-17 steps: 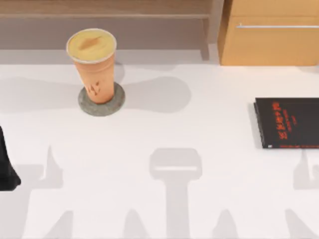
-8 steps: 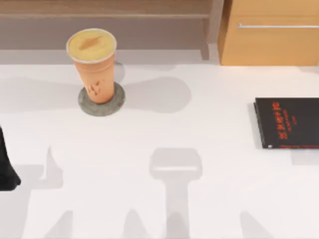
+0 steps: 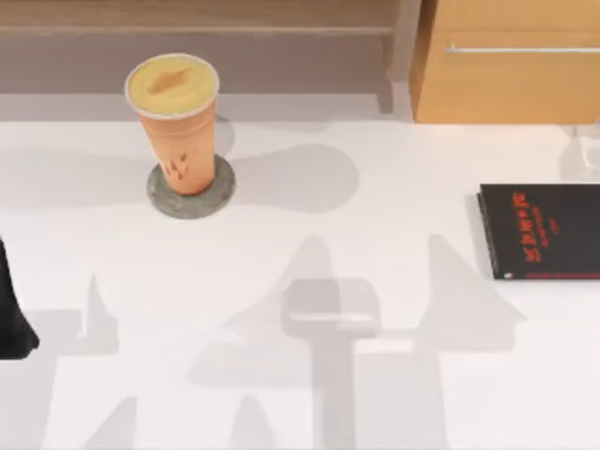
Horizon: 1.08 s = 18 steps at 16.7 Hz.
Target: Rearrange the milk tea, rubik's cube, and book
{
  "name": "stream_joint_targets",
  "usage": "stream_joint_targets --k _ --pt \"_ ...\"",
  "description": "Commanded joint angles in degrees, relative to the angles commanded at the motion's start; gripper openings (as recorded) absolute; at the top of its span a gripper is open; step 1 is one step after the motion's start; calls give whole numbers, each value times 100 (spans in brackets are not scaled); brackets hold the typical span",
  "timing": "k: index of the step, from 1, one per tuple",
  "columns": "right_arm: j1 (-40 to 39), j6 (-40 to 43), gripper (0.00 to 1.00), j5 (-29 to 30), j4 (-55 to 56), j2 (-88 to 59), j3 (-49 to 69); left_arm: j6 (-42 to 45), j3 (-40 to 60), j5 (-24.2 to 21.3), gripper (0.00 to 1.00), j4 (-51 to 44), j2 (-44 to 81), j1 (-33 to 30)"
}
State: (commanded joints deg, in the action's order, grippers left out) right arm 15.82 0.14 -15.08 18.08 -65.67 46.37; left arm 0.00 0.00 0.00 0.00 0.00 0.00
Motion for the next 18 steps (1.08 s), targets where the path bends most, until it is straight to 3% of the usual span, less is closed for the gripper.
stream_joint_targets --k 5,9,13,18 --pt "658 2 100 -611 702 -2997 1862 0 0 0 100 0 0 0" --pt "1052 14 100 -971 1224 -4502 3075 0 0 0 100 0 0 0" --pt "1251 25 100 -1151 1538 -5155 3739 0 0 0 100 0 0 0" --pt "1232 26 100 -1149 1542 -5169 3747 0 0 0 100 0 0 0"
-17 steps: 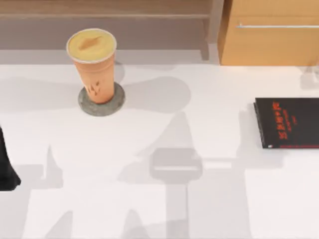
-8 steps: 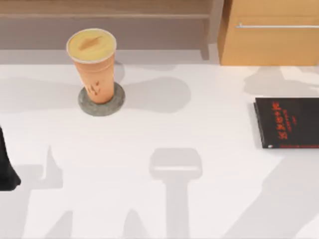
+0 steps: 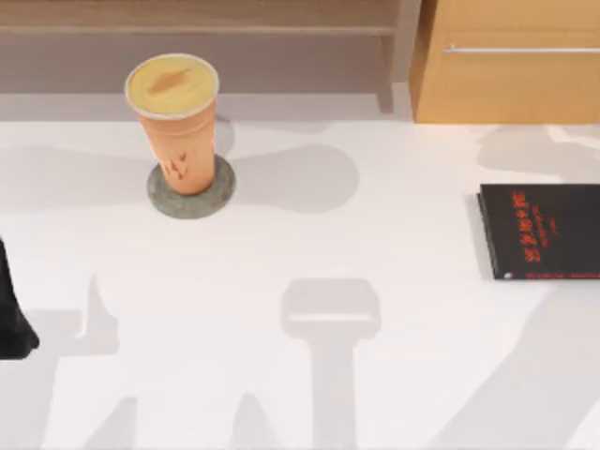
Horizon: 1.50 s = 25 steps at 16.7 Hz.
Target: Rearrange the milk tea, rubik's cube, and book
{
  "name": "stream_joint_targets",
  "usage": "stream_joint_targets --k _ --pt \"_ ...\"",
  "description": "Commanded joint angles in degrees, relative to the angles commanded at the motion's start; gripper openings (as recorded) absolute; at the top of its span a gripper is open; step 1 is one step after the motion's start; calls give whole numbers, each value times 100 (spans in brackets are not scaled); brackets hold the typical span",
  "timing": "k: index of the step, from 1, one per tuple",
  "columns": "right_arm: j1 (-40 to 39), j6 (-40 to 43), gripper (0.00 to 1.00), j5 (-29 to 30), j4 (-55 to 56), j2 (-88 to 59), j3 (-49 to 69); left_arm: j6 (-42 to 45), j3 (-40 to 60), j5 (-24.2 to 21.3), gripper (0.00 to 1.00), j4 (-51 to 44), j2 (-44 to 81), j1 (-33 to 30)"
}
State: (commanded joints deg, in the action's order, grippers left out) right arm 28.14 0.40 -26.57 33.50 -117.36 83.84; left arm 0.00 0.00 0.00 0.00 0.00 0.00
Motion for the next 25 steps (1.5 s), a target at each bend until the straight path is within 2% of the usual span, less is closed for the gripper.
stream_joint_targets --k 4,9,13,25 --pt "132 10 100 -127 66 -211 180 0 0 0 100 0 0 0" --pt "-125 5 100 138 -278 -552 866 0 0 0 100 0 0 0" --pt "-131 5 100 156 -305 -585 905 0 0 0 100 0 0 0" --pt "-131 5 10 156 -305 -585 905 0 0 0 100 0 0 0"
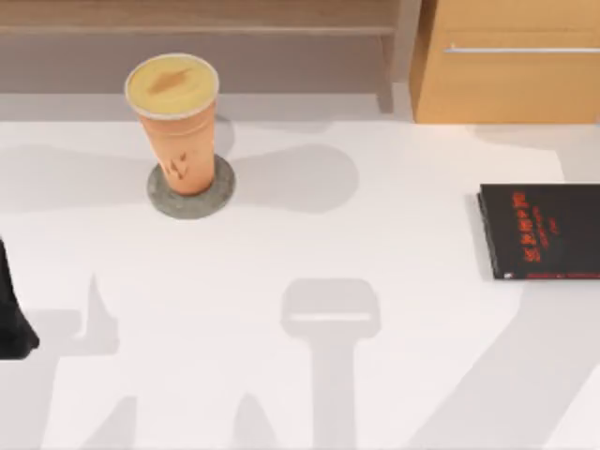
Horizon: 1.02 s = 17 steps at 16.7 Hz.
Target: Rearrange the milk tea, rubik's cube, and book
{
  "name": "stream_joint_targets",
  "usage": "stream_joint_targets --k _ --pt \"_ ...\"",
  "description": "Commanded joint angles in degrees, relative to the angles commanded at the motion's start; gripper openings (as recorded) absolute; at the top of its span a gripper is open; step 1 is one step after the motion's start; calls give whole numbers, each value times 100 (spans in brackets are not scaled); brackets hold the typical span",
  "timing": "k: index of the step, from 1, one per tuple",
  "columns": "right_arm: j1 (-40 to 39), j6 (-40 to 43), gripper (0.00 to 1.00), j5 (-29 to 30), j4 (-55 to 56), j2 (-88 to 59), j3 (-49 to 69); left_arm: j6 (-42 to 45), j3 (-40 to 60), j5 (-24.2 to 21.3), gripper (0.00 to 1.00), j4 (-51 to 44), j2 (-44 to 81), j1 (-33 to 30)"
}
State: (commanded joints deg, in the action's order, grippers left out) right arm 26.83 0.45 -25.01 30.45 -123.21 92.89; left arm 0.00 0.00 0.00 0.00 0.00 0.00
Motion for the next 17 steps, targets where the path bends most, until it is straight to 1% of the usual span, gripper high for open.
stream_joint_targets --k 1,2,12,17 --pt "0 0 2 0 0 0 0 0 0 0 100 0 0 0" --pt "0 0 0 0 0 0 0 0 0 0 100 0 0 0" --pt "-16 -42 0 24 -7 91 80 0 0 0 100 0 0 0" --pt "16 -266 0 343 -97 837 607 0 0 0 100 0 0 0"
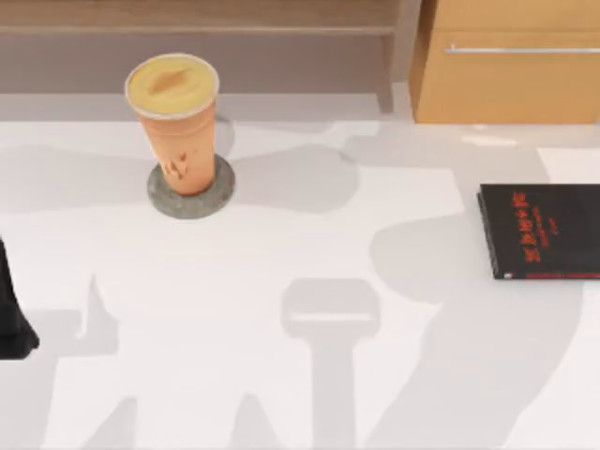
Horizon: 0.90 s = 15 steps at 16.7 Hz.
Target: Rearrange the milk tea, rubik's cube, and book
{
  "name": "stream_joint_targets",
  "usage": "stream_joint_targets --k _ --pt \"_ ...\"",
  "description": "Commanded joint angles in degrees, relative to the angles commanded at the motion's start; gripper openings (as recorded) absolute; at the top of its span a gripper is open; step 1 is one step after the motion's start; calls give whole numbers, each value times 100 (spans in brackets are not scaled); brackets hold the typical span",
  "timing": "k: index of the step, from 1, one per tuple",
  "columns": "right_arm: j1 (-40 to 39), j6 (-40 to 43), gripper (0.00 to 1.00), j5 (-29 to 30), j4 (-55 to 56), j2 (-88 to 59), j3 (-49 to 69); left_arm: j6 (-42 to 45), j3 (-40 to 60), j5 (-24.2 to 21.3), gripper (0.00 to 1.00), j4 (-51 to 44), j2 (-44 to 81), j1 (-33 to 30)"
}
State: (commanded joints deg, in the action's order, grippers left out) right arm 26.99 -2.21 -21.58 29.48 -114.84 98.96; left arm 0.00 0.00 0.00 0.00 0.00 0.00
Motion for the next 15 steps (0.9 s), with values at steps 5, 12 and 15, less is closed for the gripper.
stream_joint_targets --k 5,12,15 --pt "39 0 0 -66 -45 53 -139 0 0 0 100 0 0 0" --pt "49 256 0 -401 11 -569 -775 0 0 0 100 0 0 0" --pt "25 238 0 -391 9 -561 -773 0 0 0 100 0 0 0"
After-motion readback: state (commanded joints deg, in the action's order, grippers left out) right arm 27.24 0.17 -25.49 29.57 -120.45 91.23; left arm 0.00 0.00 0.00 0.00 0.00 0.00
